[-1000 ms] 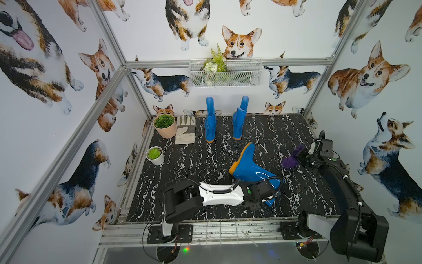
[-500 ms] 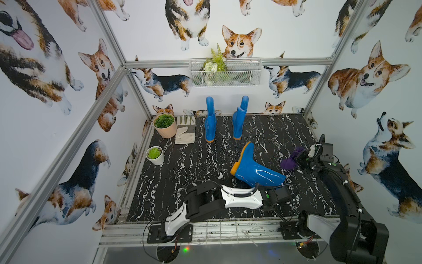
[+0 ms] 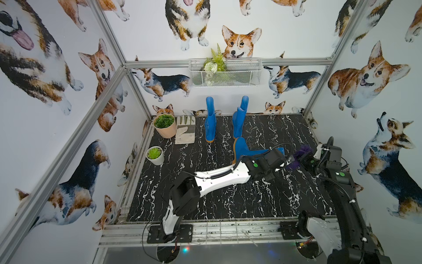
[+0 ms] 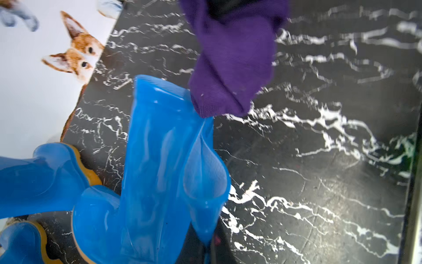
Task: Wipe the rubber boots with a cloth
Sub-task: Adjust the rubber boot at the center of the board.
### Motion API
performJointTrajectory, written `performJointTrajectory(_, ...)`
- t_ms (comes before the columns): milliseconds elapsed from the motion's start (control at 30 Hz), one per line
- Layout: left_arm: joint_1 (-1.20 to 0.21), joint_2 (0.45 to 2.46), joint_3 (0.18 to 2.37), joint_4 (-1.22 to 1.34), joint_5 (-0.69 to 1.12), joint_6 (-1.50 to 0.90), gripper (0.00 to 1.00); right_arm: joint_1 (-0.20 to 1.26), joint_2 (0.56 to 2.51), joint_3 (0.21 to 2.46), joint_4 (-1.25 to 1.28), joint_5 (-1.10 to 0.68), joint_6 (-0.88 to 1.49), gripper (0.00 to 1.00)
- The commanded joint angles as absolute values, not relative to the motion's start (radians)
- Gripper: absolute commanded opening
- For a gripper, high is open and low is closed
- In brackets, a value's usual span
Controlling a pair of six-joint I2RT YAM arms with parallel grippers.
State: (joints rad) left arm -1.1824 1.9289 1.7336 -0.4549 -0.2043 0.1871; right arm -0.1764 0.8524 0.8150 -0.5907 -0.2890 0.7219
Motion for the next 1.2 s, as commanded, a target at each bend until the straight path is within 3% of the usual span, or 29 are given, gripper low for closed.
performJointTrajectory(0,-1.135,1.844,1.759,-0.403,-0.036,0.027,0.0,-0.174,0.867,0.926,-0.649,-0.3,0.735,0.0)
performJointTrajectory(133,-1.084,1.707,1.667,-0.323,-0.019,-0.117,0.0,-0.163,0.901,0.995,-0.643,-0.345,0.713,0.0)
performJointTrajectory(433,-0.797,1.288,0.869,-0.088,-0.178,-0.737,0.0,-0.077,0.928,0.896,-0.626,-0.367,0.697,0.0)
performJointTrajectory(533,-0.698,1.166,0.58,-0.032,-0.15,-0.858,0.0,0.057,0.958,0.888,-0.661,-0.263,0.681,0.0)
performJointTrajectory(700,-0.652,0.955,0.437,-0.273,-0.282,-0.943,0.01,0.291,1.009,0.827,-0.604,-0.139,0.73,0.0)
performJointTrajectory(767,-0.647,0.847,0.415,-0.351,-0.312,-0.934,0.37,0.381,1.071,0.809,-0.571,-0.11,0.753,0.0)
performJointTrajectory(800,-0.647,0.799,0.418,-0.397,-0.333,-0.925,0.49,0.415,1.102,0.808,-0.557,-0.103,0.76,0.0)
performJointTrajectory(833,-0.647,0.759,0.423,-0.44,-0.351,-0.917,0.55,0.44,1.14,0.811,-0.545,-0.102,0.765,0.0)
performJointTrajectory(900,-0.647,0.678,0.439,-0.519,-0.395,-0.887,0.6,0.485,1.208,0.831,-0.53,-0.096,0.767,0.0)
performJointTrajectory(1033,-0.646,0.6,0.45,-0.548,-0.396,-0.828,0.6,0.533,1.294,0.872,-0.52,-0.089,0.756,0.0)
performJointTrajectory(1167,-0.644,0.698,0.432,-0.354,-0.215,-0.754,0.61,0.556,1.341,0.884,-0.507,-0.092,0.762,0.0)
